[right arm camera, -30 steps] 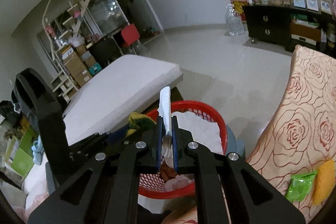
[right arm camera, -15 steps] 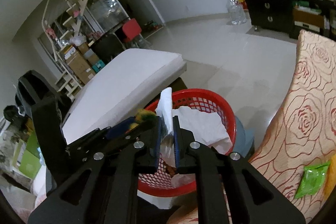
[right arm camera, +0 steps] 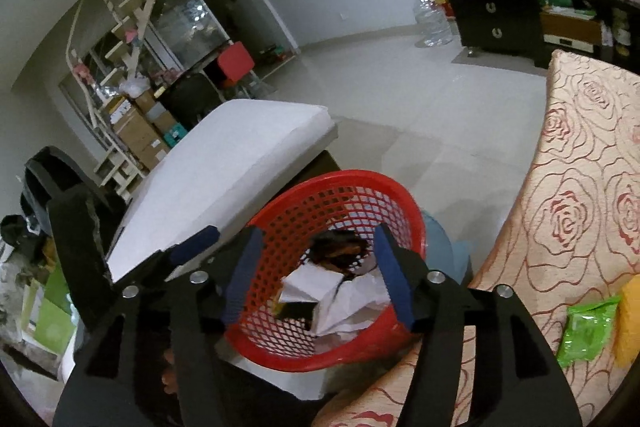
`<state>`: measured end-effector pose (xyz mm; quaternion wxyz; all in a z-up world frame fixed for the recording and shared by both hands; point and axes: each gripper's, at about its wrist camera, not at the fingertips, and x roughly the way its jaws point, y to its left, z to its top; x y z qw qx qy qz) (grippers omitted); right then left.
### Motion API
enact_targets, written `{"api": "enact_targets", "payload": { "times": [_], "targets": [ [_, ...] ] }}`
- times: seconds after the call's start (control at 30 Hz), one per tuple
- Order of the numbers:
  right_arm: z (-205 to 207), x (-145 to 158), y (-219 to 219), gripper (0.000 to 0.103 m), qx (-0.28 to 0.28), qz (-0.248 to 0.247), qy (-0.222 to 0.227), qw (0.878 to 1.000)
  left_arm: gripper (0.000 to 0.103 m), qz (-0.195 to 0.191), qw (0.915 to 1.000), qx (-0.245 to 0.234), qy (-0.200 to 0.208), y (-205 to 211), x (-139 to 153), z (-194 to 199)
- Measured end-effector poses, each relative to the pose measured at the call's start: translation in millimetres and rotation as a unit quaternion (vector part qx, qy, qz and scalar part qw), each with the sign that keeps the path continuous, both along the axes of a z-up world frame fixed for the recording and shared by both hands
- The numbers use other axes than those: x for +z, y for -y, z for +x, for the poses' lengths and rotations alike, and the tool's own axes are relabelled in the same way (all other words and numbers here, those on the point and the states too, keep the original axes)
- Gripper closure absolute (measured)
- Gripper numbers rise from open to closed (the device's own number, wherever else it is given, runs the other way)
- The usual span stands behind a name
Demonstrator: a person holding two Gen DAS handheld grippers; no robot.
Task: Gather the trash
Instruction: 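Open both tools to drop the scrubber and tissue into the red basket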
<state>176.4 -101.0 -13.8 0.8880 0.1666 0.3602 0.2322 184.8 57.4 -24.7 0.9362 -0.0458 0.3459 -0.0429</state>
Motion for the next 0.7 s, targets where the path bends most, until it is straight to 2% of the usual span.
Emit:
{"api": "enact_targets", "payload": {
  "times": [0.43,0.7],
  "targets": [
    [-18,7,11,0.036,-0.041,-0.083,0.036,0.995,0.029,0.015,0.9995,-0.015,0.024,8,6,-8],
    [-29,8,34,0.028,-0.089,-0.118,0.047,0.988,0.027,0.034,0.998,-0.035,0.041,23,7,-17]
  ]
}}
